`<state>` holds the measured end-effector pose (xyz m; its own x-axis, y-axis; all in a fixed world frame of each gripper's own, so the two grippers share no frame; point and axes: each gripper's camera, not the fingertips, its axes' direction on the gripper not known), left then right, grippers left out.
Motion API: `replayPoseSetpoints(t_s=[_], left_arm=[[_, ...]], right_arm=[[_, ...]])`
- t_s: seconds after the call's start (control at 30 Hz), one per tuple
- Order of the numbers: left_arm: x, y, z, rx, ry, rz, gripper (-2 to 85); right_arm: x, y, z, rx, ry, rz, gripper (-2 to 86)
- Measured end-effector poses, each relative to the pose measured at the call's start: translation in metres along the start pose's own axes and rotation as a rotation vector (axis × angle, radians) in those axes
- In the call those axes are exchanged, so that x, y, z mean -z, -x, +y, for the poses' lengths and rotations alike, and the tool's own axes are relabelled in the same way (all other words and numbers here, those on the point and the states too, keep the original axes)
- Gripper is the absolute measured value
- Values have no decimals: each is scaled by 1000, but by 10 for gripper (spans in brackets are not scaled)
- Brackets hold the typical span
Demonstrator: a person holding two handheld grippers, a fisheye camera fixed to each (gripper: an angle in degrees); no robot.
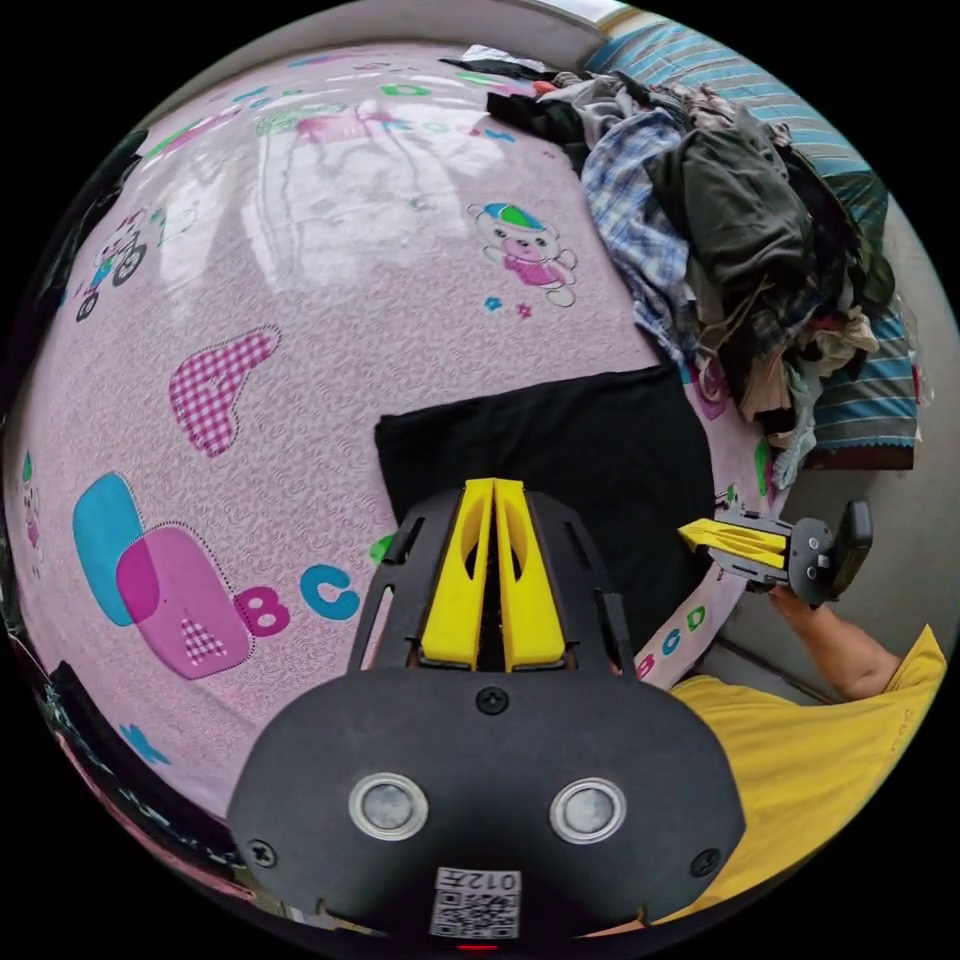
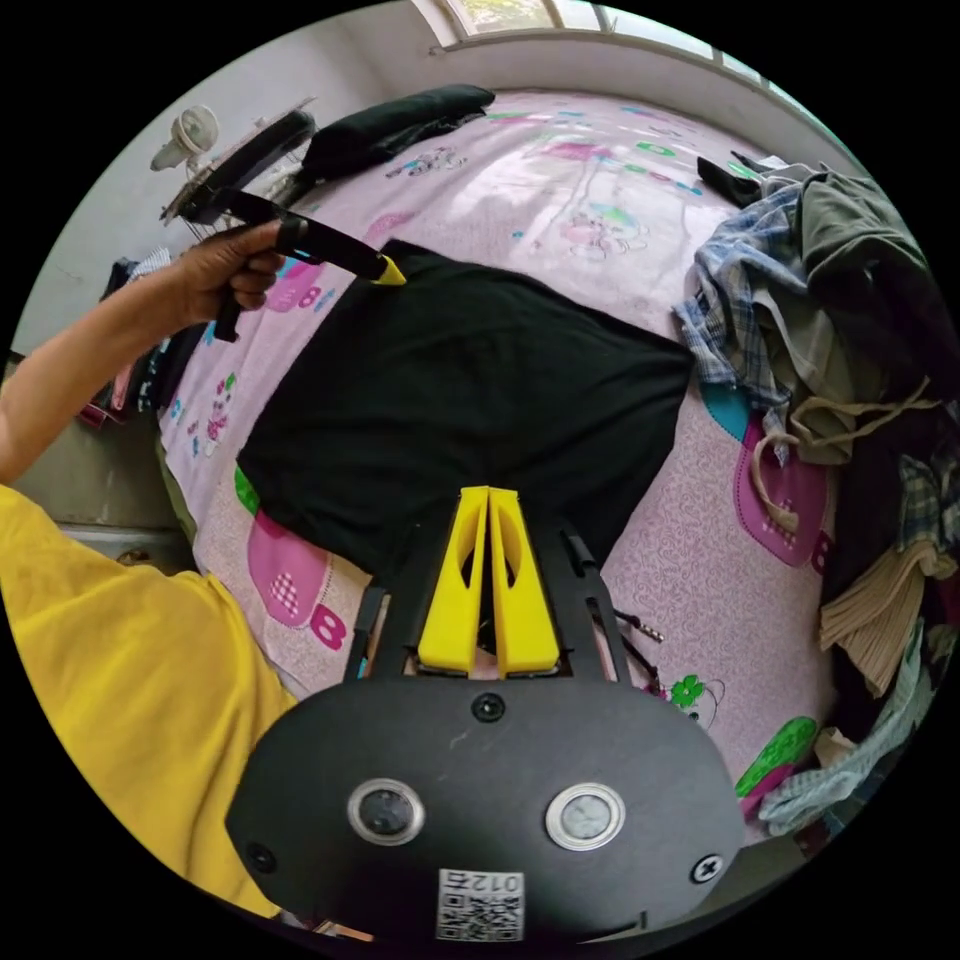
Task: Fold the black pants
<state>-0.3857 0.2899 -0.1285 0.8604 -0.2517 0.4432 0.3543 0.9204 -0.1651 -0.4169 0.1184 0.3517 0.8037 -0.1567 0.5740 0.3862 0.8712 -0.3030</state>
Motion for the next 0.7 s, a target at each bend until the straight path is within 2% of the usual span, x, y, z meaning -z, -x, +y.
replayPoseSetpoints(t_s=[0.07,0.3,0.47,0.57,0.7], left_arm=[[5,16,6,58,-40,47,3],[27,12,10,57,-62,0,4],[39,-9,39,22,-53,14,4],[27,-7,48,35,10,-85,4],[27,13,53,86,-15,23,4]], right_arm=[[3,-2,10,-7,17,21,4],[11,-16,36,-94,43,47,5],[9,3,30,-23,-6,-25,6],[-9,10,36,13,56,16,6],[-11,-2,50,-30,79,-7,6]])
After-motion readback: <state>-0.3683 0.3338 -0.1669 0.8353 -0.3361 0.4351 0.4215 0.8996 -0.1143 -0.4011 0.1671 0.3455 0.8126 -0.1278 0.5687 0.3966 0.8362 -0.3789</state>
